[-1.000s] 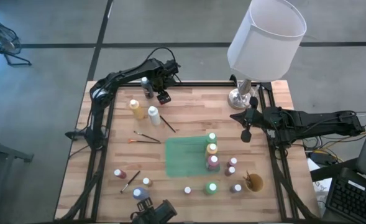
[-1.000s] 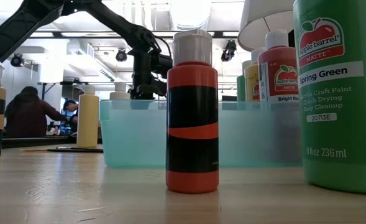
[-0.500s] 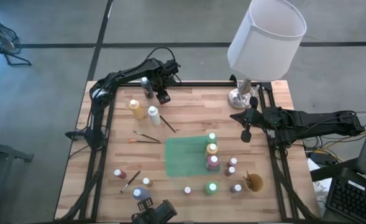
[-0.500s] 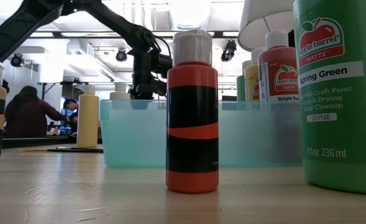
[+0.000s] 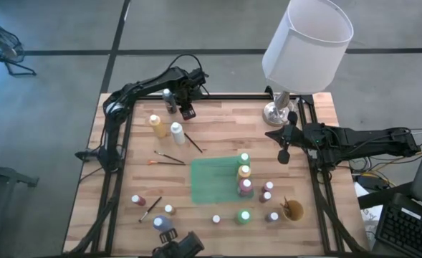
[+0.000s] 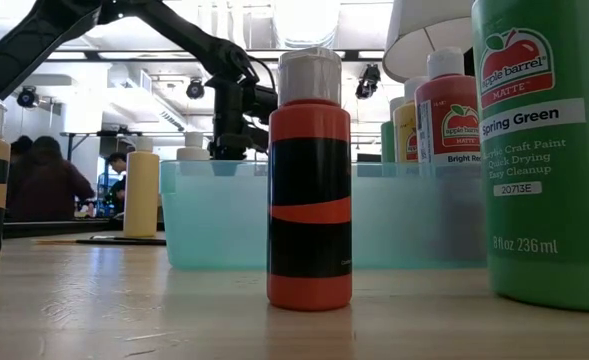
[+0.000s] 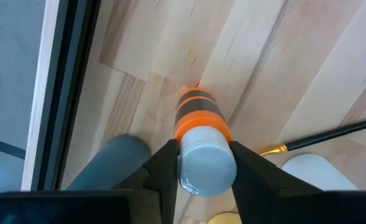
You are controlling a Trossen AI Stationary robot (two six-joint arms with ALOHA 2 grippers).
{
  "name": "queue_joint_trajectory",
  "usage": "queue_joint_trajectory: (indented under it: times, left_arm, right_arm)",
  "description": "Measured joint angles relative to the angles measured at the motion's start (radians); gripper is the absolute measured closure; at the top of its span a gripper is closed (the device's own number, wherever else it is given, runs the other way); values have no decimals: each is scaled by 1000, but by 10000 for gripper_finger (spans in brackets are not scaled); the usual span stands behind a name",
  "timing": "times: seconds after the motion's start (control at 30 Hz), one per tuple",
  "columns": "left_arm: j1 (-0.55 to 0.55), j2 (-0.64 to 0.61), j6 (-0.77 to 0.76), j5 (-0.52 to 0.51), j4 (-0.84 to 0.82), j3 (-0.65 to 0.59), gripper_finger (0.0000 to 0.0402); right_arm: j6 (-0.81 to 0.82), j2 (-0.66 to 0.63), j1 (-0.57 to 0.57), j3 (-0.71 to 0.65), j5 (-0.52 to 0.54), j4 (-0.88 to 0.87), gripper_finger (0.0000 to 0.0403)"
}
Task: Pick & Place Paint Supplies
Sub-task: Put the orange paint bottle into the green bin
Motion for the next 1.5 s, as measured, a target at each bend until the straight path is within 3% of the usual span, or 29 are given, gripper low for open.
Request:
queue_joint_trajectory:
  times: [0.4, 0.53, 1.23, 1.5]
  left_arm:
    - [-30, -49, -3, 6, -36, 38, 281]
    - [-65, -52, -13, 59, -37, 73, 281]
    - [-399, -52, -49, 95, -141, 352, 281]
    - [-499, -52, -36, 93, -129, 365, 275]
  right_arm:
    - [-2, 0, 0, -10, 0, 0, 394]
    - [-2, 0, 0, -13, 0, 0, 394]
    - [-3, 0, 0, -17, 0, 1, 394]
    - [-6, 0, 0, -17, 0, 0, 394]
